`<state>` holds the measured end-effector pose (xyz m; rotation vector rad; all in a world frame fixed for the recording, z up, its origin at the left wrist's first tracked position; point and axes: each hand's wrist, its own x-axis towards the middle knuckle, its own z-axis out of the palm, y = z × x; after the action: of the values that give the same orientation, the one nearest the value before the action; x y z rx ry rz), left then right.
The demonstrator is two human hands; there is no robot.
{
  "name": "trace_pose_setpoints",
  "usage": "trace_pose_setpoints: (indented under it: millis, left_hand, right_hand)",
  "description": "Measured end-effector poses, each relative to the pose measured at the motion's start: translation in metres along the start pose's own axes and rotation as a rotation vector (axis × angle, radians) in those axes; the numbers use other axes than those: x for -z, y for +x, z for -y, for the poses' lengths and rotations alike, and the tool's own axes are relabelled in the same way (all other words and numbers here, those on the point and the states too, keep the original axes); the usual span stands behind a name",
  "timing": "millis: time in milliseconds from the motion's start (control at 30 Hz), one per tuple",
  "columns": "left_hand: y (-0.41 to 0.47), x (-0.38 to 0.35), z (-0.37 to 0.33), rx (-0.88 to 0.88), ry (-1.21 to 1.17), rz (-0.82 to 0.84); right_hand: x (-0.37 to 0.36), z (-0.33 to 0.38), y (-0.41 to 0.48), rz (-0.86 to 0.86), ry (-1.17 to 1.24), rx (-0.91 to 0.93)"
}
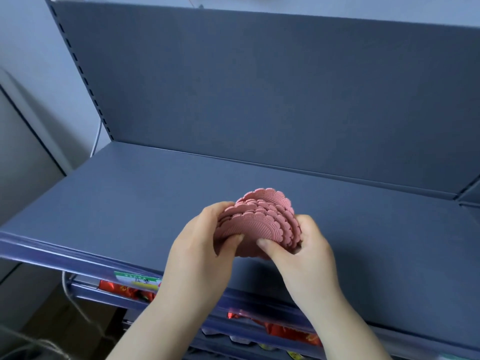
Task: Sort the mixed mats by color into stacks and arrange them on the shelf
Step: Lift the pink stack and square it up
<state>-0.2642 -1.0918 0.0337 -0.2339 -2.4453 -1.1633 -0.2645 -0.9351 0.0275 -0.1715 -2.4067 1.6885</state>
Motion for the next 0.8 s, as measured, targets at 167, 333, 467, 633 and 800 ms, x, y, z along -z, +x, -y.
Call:
trace_pose_setpoints:
  millis: [167, 333, 467, 633, 800]
  left_hand:
    - [0.007, 0.009, 0.016, 0.01, -0.008, 0.026]
    - [0.025, 0.033, 0.041, -0.007, -0.04, 0.064]
    - [0.044, 0.069, 0.072, -0.044, -0.058, 0.088]
    - [0.069, 0.115, 0.117, -0.005, -0.077, 0.129]
    - [0.09, 0.152, 0.161, 0.087, -0.058, 0.156]
  right_hand:
    - [-0.017, 0.005, 0.001, -0.025, -0.046, -0.007]
    - [-0.051, 0.021, 0.004, -0.083, -0.094, 0.001]
    - [-0.096, 0.039, 0.003, -0.131, -0.112, 0.015]
    - [-0.158, 0.062, 0.006, -0.084, -0.171, 0.037]
    - [-0.209, 0.082, 0.013, -0.011, -0.251, 0.063]
